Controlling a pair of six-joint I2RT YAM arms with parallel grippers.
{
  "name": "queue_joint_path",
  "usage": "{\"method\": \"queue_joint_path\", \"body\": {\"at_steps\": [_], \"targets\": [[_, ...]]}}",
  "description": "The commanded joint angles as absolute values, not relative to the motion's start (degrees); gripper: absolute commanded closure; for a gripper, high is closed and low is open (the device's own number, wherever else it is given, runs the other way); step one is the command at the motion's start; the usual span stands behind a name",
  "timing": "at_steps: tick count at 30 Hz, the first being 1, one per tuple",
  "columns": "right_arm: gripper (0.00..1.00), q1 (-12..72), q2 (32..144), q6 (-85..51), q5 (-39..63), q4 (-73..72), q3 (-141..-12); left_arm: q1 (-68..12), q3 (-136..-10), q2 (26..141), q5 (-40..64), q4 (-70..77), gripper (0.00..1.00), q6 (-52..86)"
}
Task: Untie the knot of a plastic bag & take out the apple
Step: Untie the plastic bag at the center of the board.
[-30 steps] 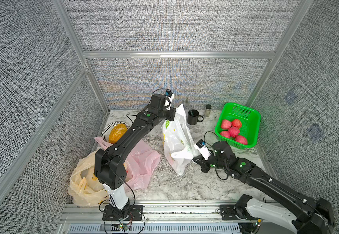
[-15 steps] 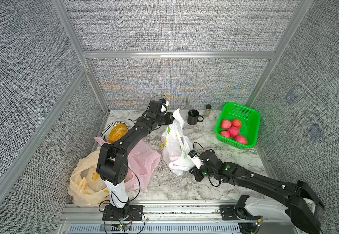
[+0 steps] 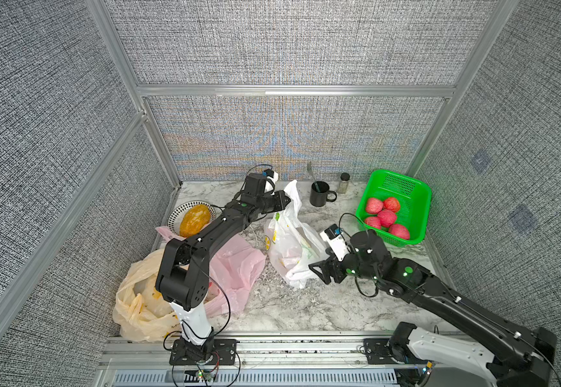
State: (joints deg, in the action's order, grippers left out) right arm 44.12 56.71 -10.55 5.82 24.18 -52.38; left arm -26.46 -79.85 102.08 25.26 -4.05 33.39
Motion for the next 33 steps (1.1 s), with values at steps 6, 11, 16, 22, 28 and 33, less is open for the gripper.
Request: {"method": "queue_joint_path", "body": {"at_steps": [6, 11, 16, 22, 28, 33], "targets": [[0.07, 33.8, 65.8, -3.1, 6.6, 19.5, -56.7, -26.7, -78.9, 100.8, 26.1, -3.0, 0.98, 32.7], [0.07, 32.8, 73.0, -0.7, 10.5, 16.2, -58.6, -26.8, -78.7, 100.1, 25.9, -3.8, 0.96, 32.3], [0.07, 32.3, 77.7, -0.6, 10.6, 11.4, -58.0, -27.1, -78.8, 99.7, 26.2, -4.5, 0.95, 31.7], [0.10, 31.7, 84.8, -0.3, 12.1, 5.5, -59.1, -27.3, -78.3, 99.3, 27.2, -4.8, 0.93, 31.0], [0.22, 31.6, 93.7, -1.6, 19.8, 3.4, -63.2, -27.5, -77.0, 98.3, 27.6, -5.6, 0.86, 30.0], [0.65, 31.6, 92.5, -4.9, 22.8, 2.4, -61.0, -27.5, -75.0, 96.2, 26.0, -6.3, 0.46, 29.2]]}}
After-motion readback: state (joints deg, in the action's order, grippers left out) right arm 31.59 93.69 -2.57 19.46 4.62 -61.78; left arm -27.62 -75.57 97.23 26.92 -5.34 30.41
